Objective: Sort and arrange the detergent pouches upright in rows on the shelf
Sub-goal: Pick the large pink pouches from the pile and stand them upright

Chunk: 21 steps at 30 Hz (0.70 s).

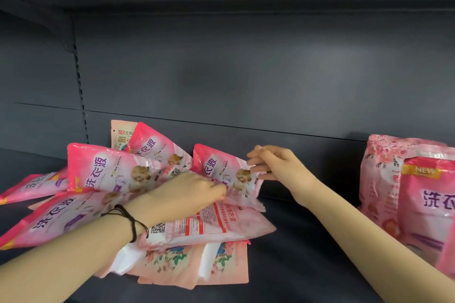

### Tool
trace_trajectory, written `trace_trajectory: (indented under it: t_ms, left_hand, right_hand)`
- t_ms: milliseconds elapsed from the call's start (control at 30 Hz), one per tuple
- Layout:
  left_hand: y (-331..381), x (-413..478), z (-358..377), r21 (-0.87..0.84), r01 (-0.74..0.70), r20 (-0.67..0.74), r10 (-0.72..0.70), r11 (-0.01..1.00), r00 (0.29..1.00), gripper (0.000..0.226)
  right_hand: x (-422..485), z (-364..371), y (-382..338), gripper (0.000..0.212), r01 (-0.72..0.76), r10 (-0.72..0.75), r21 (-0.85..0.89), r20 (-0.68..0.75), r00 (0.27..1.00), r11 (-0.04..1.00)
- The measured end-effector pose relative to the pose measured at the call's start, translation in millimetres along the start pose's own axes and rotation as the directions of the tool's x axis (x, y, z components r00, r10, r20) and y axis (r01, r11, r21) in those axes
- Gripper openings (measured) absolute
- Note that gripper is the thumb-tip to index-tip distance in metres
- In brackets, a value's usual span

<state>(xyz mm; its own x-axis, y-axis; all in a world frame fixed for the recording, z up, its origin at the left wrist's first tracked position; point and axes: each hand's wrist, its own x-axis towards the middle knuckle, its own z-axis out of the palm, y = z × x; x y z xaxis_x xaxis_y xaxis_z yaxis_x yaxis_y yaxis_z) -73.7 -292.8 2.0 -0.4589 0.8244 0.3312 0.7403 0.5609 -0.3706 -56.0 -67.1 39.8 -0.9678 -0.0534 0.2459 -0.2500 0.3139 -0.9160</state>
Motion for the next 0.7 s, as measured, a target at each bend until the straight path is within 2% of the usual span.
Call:
trace_trajectory:
  t_ms: [67,167,300,367,433,500,533,633,700]
  left_hand:
    - [-10.3,-0.7,-1.7,-0.128,0.146,-0.096,-0.159,0.981,0.983,0.017]
    - [-30.6,2.8,-9.2,-0.437,0.336,-0.189,-0.45,0.834,0.873,0.017]
    - [-50.2,13.1,-20.1,-0.725,0.264,-0.31,-0.644,0.636,0.699,0.027]
    - [-56.8,15.5,-23.2,-0.828,0.217,-0.292,-0.728,0.517,0.62,0.03]
    - [-58.1,17.3,-25.0,-0.906,0.177,-0.226,-0.792,0.385,0.566,0.031]
    - [-55.3,19.6,-27.2,-0.942,0.119,-0.201,-0.81,0.315,0.551,0.03]
    - [-53.4,21.0,-28.3,-0.953,0.092,-0.192,-0.809,0.289,0.555,0.029]
    - [-49.3,23.2,-28.7,-0.977,0.032,-0.154,-0.809,0.209,0.568,0.03]
    - [-47.0,24.6,-29.2,-0.984,-0.007,-0.149,-0.808,0.176,0.57,0.03]
  right_hand:
    - [9.2,-4.0,2.9,0.031,-0.003,0.026,0.149,-0.15,0.988,0.989]
    - [20.3,-8.9,2.8,0.034,-0.01,0.121,0.381,-0.267,0.956,0.924]
    - [26.9,4.3,1.6,0.045,-0.013,0.187,0.615,-0.219,0.957,0.788]
    - [28.5,16.6,-1.6,0.052,-0.024,0.169,0.688,-0.143,0.975,0.725]
    - [28.9,32.8,-6.6,0.053,-0.031,0.103,0.66,-0.07,0.992,0.751]
    - [28.5,51.2,-11.6,0.047,-0.007,0.023,0.591,-0.019,1.0,0.807]
    - [27.8,60.0,-14.5,0.045,0.0,-0.002,0.608,0.003,1.0,0.794]
    - [23.3,74.5,-25.5,0.041,0.02,-0.009,0.751,-0.019,1.0,0.66]
    - [18.0,73.1,-32.5,0.037,0.064,-0.006,0.774,-0.078,0.997,0.63]
